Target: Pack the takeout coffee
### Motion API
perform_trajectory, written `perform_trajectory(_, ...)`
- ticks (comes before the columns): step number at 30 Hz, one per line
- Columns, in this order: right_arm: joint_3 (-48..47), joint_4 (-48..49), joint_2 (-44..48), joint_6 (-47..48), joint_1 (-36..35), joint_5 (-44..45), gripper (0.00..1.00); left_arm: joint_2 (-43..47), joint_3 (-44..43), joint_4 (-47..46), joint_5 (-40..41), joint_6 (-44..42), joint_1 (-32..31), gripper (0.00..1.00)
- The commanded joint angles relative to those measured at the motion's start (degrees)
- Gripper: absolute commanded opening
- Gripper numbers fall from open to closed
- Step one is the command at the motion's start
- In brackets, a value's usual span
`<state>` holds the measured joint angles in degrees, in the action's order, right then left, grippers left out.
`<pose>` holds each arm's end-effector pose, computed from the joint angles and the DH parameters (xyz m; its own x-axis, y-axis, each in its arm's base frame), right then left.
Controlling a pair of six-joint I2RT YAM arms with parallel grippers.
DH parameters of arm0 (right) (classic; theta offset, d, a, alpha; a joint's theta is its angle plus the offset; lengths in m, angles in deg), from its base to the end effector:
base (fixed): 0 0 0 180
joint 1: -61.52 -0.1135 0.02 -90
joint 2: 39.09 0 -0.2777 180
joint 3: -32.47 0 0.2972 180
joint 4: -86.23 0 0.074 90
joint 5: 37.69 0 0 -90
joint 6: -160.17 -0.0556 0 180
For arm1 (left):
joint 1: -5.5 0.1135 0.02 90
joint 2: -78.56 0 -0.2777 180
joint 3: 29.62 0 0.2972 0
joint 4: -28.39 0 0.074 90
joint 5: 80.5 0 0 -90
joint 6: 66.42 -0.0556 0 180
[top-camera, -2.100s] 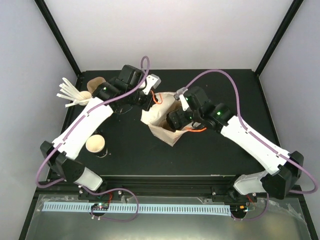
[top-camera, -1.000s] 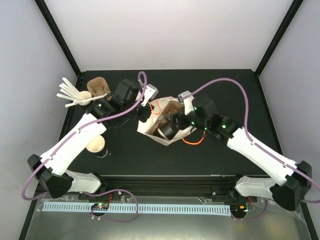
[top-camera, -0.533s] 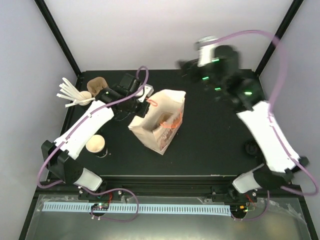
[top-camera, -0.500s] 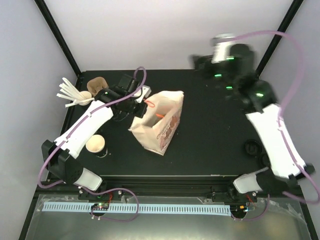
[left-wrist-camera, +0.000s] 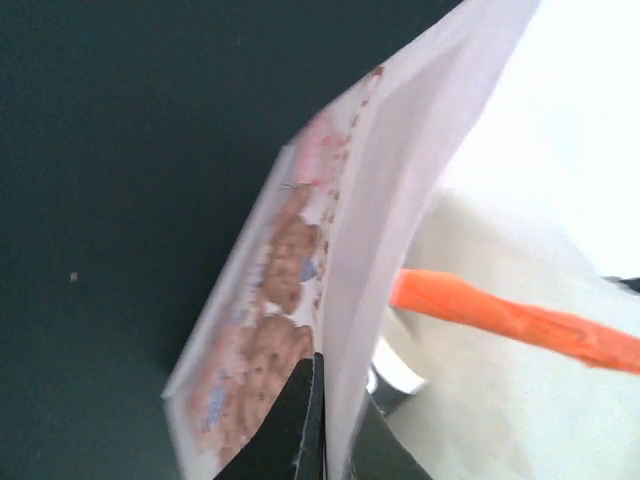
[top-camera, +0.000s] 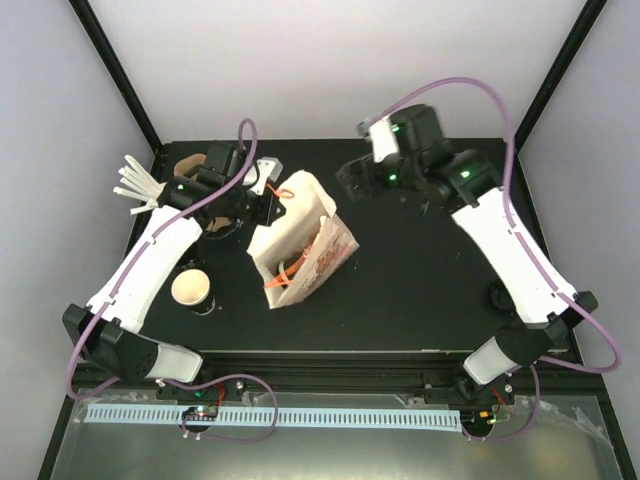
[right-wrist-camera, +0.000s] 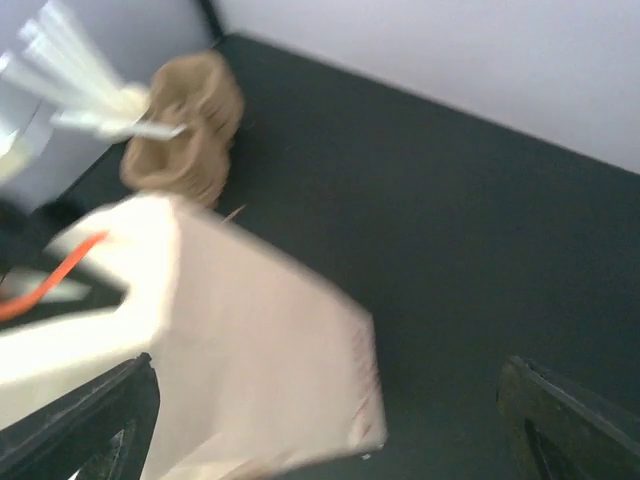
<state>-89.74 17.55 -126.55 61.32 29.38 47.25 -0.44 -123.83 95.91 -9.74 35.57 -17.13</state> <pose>0.3016 0.1953 0.4881 -0.5581 -0.1696 -0.8123 -0.5121 0.8406 0.1763 0.2986 -0.1443 0.3640 -0.8286 0.1329 -0.5439 0.3855 0.8399 -0.3821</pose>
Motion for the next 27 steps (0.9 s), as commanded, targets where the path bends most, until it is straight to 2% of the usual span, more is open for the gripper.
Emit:
perform_trajectory(1,-3.63,-5.55,-1.25,6.48,-9.60,1.36,0.94,-1.65,-9.02,2.95,-1.57,-2.43,-0.58,0.02)
perform_trajectory(6,-1.74,-6.55,-3.21,5.56,-13.66,4.06,0.95,-2.20,-13.48,5.48,2.24,-4.47,-2.06,0.02)
perform_trajectory(8,-0.79,-7.95,-4.49,3.39,-14.57,9.16,1.00,-2.23,-14.39,5.86,3.66,-4.89,-2.59,0.02)
perform_trajectory(11,-0.77,-13.06,-8.54,-0.61,-14.63,17.69,1.00,-1.52,-14.49,5.34,5.17,-5.13,-3.25,0.02)
perform_trajectory(14,1.00,-15.06,-11.05,-4.19,-14.69,22.10,1.00,-0.30,-13.60,4.37,6.99,-4.69,-3.63,0.02)
perform_trajectory(16,3.29,-15.55,-11.26,-5.55,-14.69,22.07,1.00,0.63,-12.79,3.79,9.02,-4.49,-3.62,0.02)
perform_trajectory(19,11.54,-13.96,-7.59,-7.29,-14.65,21.32,0.96,2.65,-9.87,1.32,12.02,-4.87,-3.65,0.02)
perform_trajectory(22,23.80,-9.53,0.60,-7.54,-14.61,20.07,0.94,4.24,-7.11,-1.00,14.20,-5.32,-3.51,0.02)
perform_trajectory(27,33.53,-5.67,7.30,-6.22,-14.62,17.39,0.96,4.12,-6.00,-2.19,10.10,-7.26,-3.68,0.02)
